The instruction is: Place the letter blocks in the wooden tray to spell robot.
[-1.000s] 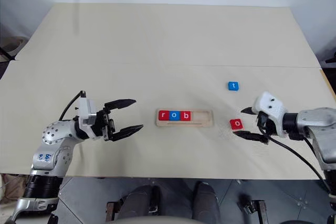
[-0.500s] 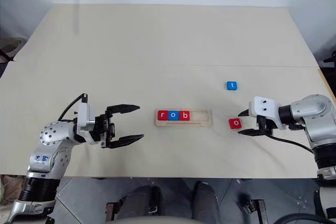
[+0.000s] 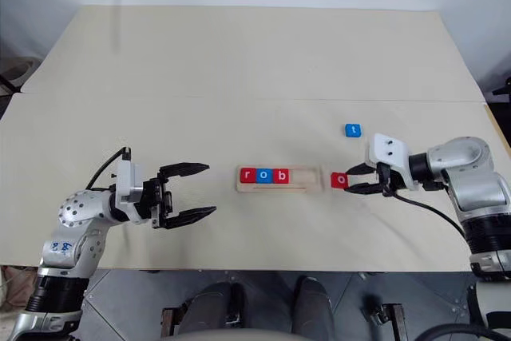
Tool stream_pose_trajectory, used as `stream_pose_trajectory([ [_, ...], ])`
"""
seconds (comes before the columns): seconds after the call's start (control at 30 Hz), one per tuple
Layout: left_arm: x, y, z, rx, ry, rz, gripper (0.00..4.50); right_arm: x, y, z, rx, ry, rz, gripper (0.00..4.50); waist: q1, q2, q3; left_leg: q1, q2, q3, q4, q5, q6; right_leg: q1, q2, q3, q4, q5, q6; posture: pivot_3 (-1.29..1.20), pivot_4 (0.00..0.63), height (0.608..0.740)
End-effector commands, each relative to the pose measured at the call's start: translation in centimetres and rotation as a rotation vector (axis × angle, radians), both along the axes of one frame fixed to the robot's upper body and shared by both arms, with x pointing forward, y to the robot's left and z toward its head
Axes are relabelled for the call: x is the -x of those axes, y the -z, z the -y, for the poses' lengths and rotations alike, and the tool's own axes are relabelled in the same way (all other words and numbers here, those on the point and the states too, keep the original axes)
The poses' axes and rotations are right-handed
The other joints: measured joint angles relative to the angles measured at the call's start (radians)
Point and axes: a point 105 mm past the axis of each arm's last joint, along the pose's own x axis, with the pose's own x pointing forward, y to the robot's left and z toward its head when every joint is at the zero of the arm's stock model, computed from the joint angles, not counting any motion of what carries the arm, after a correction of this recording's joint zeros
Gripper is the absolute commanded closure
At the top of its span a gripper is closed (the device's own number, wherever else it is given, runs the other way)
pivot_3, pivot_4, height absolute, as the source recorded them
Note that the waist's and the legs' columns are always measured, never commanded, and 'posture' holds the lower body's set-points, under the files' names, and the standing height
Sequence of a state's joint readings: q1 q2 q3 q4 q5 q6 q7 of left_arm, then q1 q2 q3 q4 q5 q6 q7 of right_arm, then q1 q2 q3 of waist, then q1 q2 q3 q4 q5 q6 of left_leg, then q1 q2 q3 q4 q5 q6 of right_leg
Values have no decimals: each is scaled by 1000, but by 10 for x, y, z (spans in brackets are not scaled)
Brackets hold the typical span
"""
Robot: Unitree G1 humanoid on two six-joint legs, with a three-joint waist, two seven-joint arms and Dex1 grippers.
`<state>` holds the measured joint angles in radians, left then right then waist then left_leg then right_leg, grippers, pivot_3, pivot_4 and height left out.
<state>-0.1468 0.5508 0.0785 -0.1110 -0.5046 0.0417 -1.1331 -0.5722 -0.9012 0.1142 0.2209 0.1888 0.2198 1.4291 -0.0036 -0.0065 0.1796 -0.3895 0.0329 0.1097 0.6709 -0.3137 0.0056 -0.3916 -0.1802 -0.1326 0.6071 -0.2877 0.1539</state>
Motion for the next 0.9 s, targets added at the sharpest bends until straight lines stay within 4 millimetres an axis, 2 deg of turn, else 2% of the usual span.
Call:
stream_pose_trajectory([
  [0.03, 2, -11, -1, 7, -7, 53, 0, -4, -12, -22, -13, -48, 20, 3039, 0, 0, 0, 0, 0, 0, 0, 0, 0, 0, 0, 0, 0, 0, 0, 0, 150, 740],
  [0.37, 3, -14, 2, 10, -33, 61, 0, -19, 1, -56, 27, -144, 36, 3039, 0, 0, 0, -2, 0, 0, 2, 0, 0, 0, 0, 0, 0, 0, 0, 0, 150, 740],
  [0.6, 7, -14, -2, 9, -68, 62, 0, -24, 7, -57, 46, -146, 27, 3039, -2, 0, 0, -1, 0, 0, 2, 0, 0, -1, 0, 0, 1, 0, 0, 0, 150, 740],
  [0.77, 7, -15, -1, 14, -77, 66, 0, -23, 9, -61, 35, -150, 15, 1450, -1, 0, 0, -1, 0, 0, 2, 0, 0, -1, 0, 0, 1, 0, 0, 0, 150, 740],
  [0.9, 6, -15, -1, 15, -81, 68, 0, -26, 2, -55, 15, -122, 30, 122, -1, 0, 0, -1, 0, 0, 2, 0, 0, -1, 0, 0, 1, 0, 0, 0, 150, 740],
])
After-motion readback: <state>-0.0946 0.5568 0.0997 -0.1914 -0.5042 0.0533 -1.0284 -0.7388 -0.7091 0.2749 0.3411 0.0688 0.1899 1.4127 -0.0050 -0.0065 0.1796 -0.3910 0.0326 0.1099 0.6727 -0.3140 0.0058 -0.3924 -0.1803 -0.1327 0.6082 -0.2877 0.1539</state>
